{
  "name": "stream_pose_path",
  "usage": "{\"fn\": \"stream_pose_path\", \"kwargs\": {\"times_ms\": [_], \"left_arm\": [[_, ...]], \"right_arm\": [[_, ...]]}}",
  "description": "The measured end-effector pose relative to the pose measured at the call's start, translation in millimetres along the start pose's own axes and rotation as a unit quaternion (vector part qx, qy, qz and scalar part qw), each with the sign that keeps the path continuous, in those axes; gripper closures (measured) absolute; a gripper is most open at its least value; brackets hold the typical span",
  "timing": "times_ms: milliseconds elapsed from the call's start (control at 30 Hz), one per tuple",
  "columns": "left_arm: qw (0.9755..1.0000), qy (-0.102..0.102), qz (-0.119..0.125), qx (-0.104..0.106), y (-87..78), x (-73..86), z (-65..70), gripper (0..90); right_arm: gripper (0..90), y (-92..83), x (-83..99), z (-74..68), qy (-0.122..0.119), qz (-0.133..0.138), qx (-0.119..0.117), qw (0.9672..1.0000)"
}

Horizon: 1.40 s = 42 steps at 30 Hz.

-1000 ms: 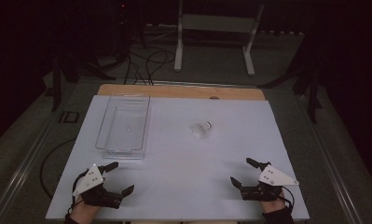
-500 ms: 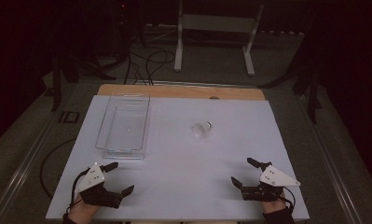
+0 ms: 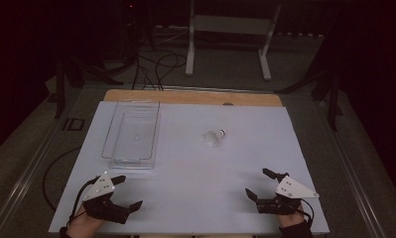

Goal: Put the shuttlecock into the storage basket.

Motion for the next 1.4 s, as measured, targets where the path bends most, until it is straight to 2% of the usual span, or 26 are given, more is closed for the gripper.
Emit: {"fn": "stream_pose_path", "kwargs": {"times_ms": [33, 133, 300, 367, 500, 633, 933, 1000, 1100, 1200, 1233, 1300, 1400], "left_arm": [[0.9999, 0.003, -0.011, 0.006, 2.1, -0.8, 2.5, 0.0], [0.9997, 0.01, -0.023, 0.008, 4.1, -0.7, 4.1, 0.0], [0.9994, 0.001, -0.023, 0.027, 5.8, -5.4, 8.4, 0.0], [0.9989, -0.001, -0.033, 0.033, 6.6, -5.4, 9.3, 0.0], [0.998, 0.012, -0.052, 0.035, 8.8, -6.8, 11.8, 0.0], [0.9964, 0.005, -0.075, 0.039, 10.7, -7.9, 11.0, 0.0], [0.9909, 0.018, -0.125, 0.047, 14.2, -10.3, 13.6, 0.0], [0.9897, 0.016, -0.133, 0.049, 15.2, -10.2, 14.3, 0.0], [0.9863, 0.015, -0.155, 0.055, 16.5, -7.9, 15.1, 0.0], [0.9853, 0.006, -0.16, 0.058, 18.0, -9.4, 15.0, 0.0], [0.9835, 0.0, -0.171, 0.059, 19.1, -10.5, 15.2, 0.0], [0.9825, -0.002, -0.176, 0.059, 19.6, -11.2, 15.1, 0.0], [0.9766, 0.008, -0.207, 0.058, 20.6, -9.8, 16.4, 0.0]], "right_arm": [[11.8, 0.6, 0.4, 0.0, -0.001, -0.001, 0.0, 1.0], [11.9, 0.5, 0.9, -0.8, -0.001, -0.004, 0.0, 1.0], [11.9, 0.8, 1.2, -1.0, -0.001, -0.005, -0.001, 1.0], [11.9, 1.0, 1.2, -1.8, -0.002, -0.005, -0.001, 1.0], [11.9, 0.2, 0.7, -2.4, -0.001, -0.005, -0.002, 1.0], [11.9, 0.4, 1.0, -2.2, 0.0, -0.006, -0.002, 1.0], [11.9, -0.1, 0.9, -2.3, 0.002, -0.006, -0.002, 1.0], [11.9, 0.0, 0.9, -2.4, 0.002, -0.006, -0.002, 1.0], [11.9, 0.6, 1.0, -2.3, 0.002, -0.005, -0.002, 1.0], [11.9, 1.1, 1.0, -2.1, 0.001, -0.005, -0.003, 1.0], [11.9, 1.2, 1.1, -2.1, 0.0, -0.005, -0.002, 1.0], [11.9, 1.2, 1.3, -2.3, 0.0, -0.006, -0.002, 1.0], [11.9, 1.3, 1.3, -2.4, -0.002, -0.006, -0.003, 1.0]]}}
Point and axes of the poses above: each handheld gripper's, and its own axes: y roughly forward along the jaws, x roughly out of its underside, z roughly to its right, the point moved 10 cm from there along y, roughly forward along the jaws, and after that the axes turned 13 degrees about y, right-handed, at the moved point
